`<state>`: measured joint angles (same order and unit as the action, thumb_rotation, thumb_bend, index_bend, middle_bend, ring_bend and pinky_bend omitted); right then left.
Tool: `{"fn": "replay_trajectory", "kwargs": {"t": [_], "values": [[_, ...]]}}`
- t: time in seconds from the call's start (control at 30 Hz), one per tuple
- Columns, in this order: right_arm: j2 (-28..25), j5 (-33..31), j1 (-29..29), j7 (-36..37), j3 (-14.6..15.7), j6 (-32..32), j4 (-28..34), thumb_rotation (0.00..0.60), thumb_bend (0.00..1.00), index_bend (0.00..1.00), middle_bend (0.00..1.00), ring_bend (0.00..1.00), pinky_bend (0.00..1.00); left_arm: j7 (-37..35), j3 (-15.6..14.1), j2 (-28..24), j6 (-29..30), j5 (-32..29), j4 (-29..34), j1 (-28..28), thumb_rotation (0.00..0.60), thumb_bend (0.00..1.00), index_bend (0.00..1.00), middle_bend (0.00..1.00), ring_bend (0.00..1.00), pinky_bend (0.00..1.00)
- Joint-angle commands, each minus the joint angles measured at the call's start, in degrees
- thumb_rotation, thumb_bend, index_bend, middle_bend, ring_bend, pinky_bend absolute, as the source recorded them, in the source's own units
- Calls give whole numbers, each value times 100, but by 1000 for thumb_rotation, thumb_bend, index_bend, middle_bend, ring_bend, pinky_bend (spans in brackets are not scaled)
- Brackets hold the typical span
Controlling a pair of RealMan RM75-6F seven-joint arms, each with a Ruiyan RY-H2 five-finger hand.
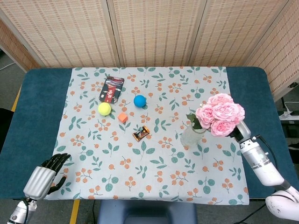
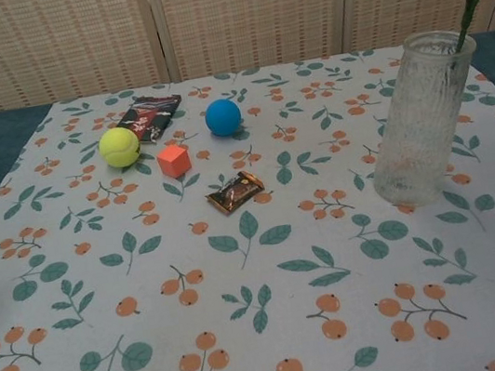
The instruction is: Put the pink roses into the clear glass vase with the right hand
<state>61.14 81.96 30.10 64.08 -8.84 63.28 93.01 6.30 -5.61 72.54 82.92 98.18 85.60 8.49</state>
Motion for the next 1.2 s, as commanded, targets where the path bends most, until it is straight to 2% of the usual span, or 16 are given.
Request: {"fn": "replay_trajectory", "kwargs": {"t": [0.03,0.17,0.27,0.47,0.53,0.8,0.9,0.97,1.0,1.03,1.1,1.13,1.2], "values": [[143,-12,59,194,8,-223,-290,600,557,779,903,927,1000,0,1,0,-6,-9,-2,-1,600,382,111,131,146,364],[172,248,111,582,113,-389,-531,600,374,646,903,925,1000,-6,6,4,-10,-18,-4,-1,600,382,111,131,146,365],[169,453,150,766,210,-461,-684,600,252,488,903,922,1000,-9,2,7,-9,-10,-10,0,600,382,111,131,147,365],[184,802,132,894,387,-329,-927,600,115,30,903,907,1000,-11,6,6,-13,-27,-11,-5,600,381,111,132,146,365],[199,885,93,801,439,-222,-1013,600,106,0,903,902,1000,-16,16,7,-12,-43,-15,-7,600,382,111,132,146,365],[185,1118,-239,404,607,469,-1355,600,100,0,903,876,1000,-21,19,16,-29,-55,-31,-3,600,381,111,131,146,364],[242,1202,-585,-424,744,943,-1708,600,100,51,901,834,1000,-54,32,16,-39,-81,-54,2,600,381,111,131,146,364],[324,1014,-895,-1550,803,1129,-1915,600,100,103,880,806,1000,-98,62,14,-28,-127,-69,-2,600,381,111,131,146,364],[375,858,-1041,-2200,796,1197,-1965,600,100,113,857,785,999,-113,74,12,-21,-145,-77,-5,600,381,111,131,146,364],[452,580,-1254,-3171,760,1308,-1963,600,99,120,827,757,994,-121,87,8,-9,-163,-86,-10,600,381,111,131,146,364],[514,102,-1502,-4850,661,1471,-1677,600,99,124,748,682,971,-114,98,4,13,-171,-88,-19,600,381,111,131,146,365],[530,-46,-1626,-5932,625,1701,-1454,600,100,101,685,626,948,-108,99,2,33,-166,-85,-27,600,381,111,131,146,365],[645,-222,-1821,-7010,538,2133,-1108,600,95,40,598,550,914,-95,99,-10,58,-150,-63,-33,600,382,111,131,146,364]]}}
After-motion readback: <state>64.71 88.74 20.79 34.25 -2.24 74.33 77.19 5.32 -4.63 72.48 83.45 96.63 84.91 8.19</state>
